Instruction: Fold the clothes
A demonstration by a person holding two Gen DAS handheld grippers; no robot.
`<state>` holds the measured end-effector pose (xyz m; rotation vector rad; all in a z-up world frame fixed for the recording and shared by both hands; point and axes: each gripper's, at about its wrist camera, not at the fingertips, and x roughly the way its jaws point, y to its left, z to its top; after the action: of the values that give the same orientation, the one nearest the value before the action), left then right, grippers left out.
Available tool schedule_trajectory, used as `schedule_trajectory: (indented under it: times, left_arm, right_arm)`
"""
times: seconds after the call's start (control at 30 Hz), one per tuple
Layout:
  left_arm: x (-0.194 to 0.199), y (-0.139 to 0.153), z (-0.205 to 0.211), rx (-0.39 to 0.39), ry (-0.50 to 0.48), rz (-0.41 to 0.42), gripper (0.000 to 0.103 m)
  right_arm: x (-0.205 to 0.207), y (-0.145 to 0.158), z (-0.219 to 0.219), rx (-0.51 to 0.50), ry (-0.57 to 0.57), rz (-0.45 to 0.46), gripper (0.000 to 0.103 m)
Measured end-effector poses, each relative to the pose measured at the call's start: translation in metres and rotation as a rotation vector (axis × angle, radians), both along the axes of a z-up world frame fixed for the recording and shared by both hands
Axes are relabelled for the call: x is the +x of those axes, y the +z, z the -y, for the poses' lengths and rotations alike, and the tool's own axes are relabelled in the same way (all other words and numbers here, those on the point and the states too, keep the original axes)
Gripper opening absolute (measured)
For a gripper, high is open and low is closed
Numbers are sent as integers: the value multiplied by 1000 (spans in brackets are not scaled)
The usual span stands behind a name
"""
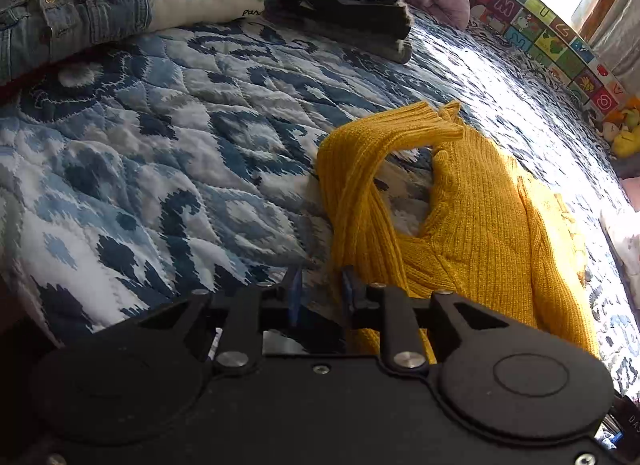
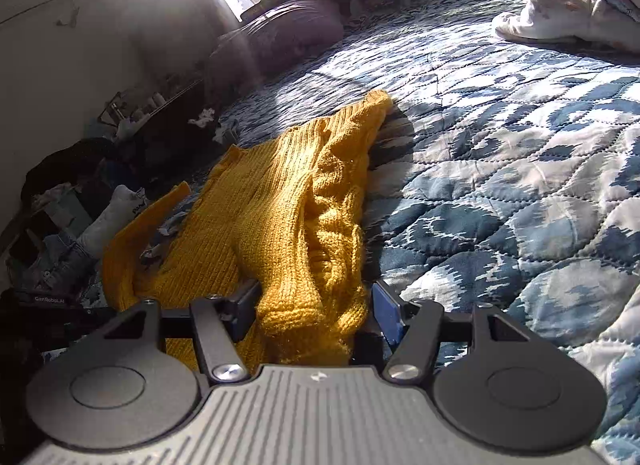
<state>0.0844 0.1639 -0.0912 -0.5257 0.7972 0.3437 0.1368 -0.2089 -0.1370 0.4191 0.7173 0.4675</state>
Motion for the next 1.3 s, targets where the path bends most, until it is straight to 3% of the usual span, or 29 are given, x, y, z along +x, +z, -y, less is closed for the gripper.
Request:
schedule_trajectory:
  times: [0.03, 0.13, 0.23, 0.27, 0.4, 0.43, 0.5, 0.63, 0.67, 0.7, 0.73, 0.77, 0.87, 1.0, 1.07, 1.13, 1.2, 1.3]
  left_arm:
    - [-3, 3, -3, -5, 25, 14, 42]
    - [-3, 14, -9, -44, 57, 100, 51]
    - [17, 23, -3, -25, -1, 116, 61]
    - [29, 26, 1, -2, -31, 110, 61]
    - [78, 23, 18, 221, -106, 15, 60]
    - [83, 20, 13, 225, -95, 5, 45]
    - [83, 15, -3, 182, -61, -16, 15]
    - [51, 9, -36, 115, 37, -3, 12]
    - [37, 6, -48, 68, 82, 0, 13]
    - [25, 0, -59, 23, 127, -10, 21]
    - [14, -6, -69, -22, 174, -3, 40]
    - [2, -12, -79, -66, 219, 4, 47]
    - [-18, -12, -94, -84, 282, 38, 38]
    - [-24, -1, -108, -81, 351, 75, 51]
    - [-23, 0, -117, -42, 382, 68, 51]
    - [-25, -2, -131, -9, 467, 4, 49]
    - [-33, -1, -136, -21, 502, 13, 48]
    - [-37, 10, -121, 35, 438, 57, 48]
  right_arm:
    - [1, 0, 1, 7, 1, -1, 61]
    - [1, 1, -2, -15, 22, 17, 61]
    - [2, 0, -5, -33, 38, 21, 61]
    - [3, -1, -6, -35, 40, 20, 61]
    - [5, -3, -5, -25, 42, 14, 63]
    - [5, -3, -5, -21, 42, 12, 63]
    - [6, -5, -4, -13, 41, 9, 63]
    - [6, -5, -3, -7, 43, 6, 63]
    - [6, -5, -3, -6, 44, 5, 64]
    - [7, -5, -3, -6, 44, 4, 64]
    - [7, -5, -4, -6, 44, 4, 64]
    - [7, -6, -4, -6, 44, 3, 64]
    - [7, -6, -3, -1, 43, 2, 64]
    - [7, -7, -3, 4, 40, 3, 64]
    - [7, -7, -3, 1, 40, 6, 64]
    - [6, -7, -4, -3, 40, 9, 64]
    - [6, -6, -3, -2, 39, 9, 64]
    - [7, -4, -3, 6, 38, 10, 64]
